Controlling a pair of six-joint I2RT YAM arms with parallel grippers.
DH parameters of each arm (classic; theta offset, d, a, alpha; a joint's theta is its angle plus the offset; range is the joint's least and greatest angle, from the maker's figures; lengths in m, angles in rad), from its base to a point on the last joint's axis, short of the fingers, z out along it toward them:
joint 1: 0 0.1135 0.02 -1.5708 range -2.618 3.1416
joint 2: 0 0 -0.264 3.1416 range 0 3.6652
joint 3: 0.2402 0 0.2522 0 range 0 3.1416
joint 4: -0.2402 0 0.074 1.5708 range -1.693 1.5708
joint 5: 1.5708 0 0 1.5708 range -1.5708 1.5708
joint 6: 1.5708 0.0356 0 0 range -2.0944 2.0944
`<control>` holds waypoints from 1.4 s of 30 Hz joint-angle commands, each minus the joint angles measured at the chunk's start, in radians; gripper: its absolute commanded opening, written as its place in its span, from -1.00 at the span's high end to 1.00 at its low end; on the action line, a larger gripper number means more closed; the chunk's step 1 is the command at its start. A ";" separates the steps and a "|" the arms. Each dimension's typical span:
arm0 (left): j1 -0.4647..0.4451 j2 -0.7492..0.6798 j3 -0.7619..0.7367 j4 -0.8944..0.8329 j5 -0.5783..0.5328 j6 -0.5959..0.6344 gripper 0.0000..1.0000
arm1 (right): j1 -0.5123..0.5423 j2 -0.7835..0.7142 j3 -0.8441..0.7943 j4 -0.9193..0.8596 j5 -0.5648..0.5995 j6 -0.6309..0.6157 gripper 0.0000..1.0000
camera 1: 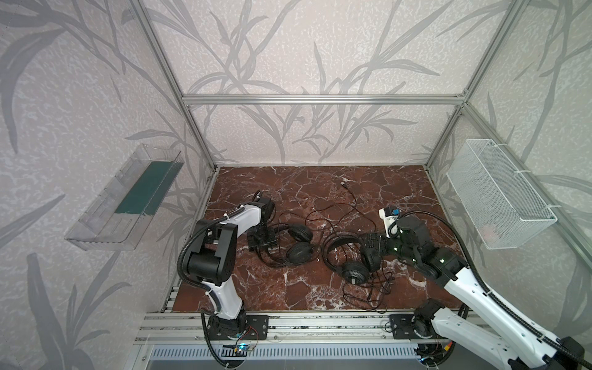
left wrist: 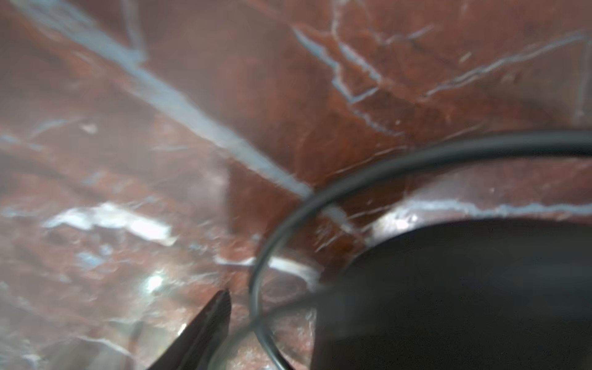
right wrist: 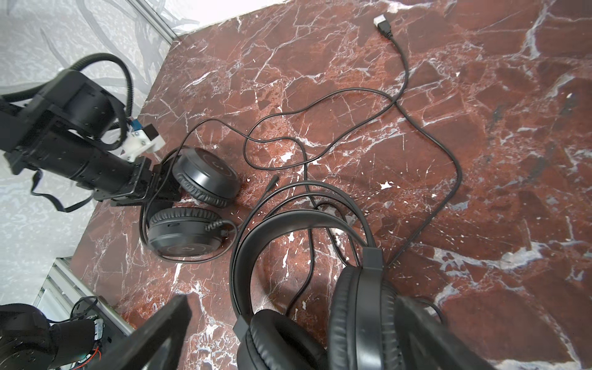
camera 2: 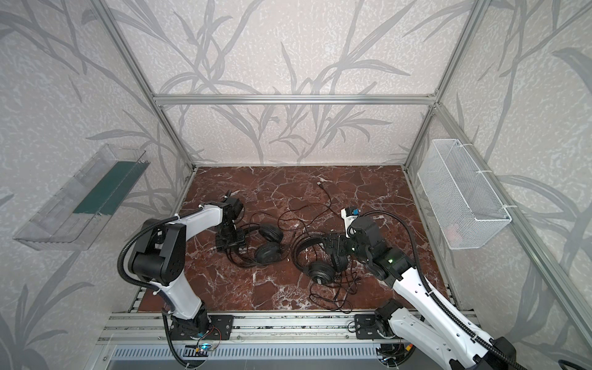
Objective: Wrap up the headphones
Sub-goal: 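Grasp the nearer headphones' headband with the left gripper while the right gripper lowers, then lift the headphones with the left gripper while the right gripper reaches toward them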
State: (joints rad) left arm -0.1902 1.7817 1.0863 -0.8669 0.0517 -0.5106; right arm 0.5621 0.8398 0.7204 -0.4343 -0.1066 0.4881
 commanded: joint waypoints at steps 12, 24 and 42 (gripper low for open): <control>-0.001 -0.033 0.012 -0.033 -0.068 0.014 0.60 | 0.009 -0.050 -0.018 -0.020 -0.036 0.013 -0.98; -0.035 -0.426 0.087 -0.132 -0.087 0.045 1.00 | 0.010 -0.066 0.039 -0.027 -0.053 -0.033 -0.98; -0.035 -0.936 0.103 -0.063 0.304 0.021 1.00 | 0.018 0.047 0.126 0.302 -0.142 -0.189 -0.98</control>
State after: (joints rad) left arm -0.2253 0.8806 1.1484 -0.9752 0.2222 -0.4328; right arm 0.5709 0.8577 0.8516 -0.2207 -0.1974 0.3340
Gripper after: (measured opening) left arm 0.069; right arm 0.992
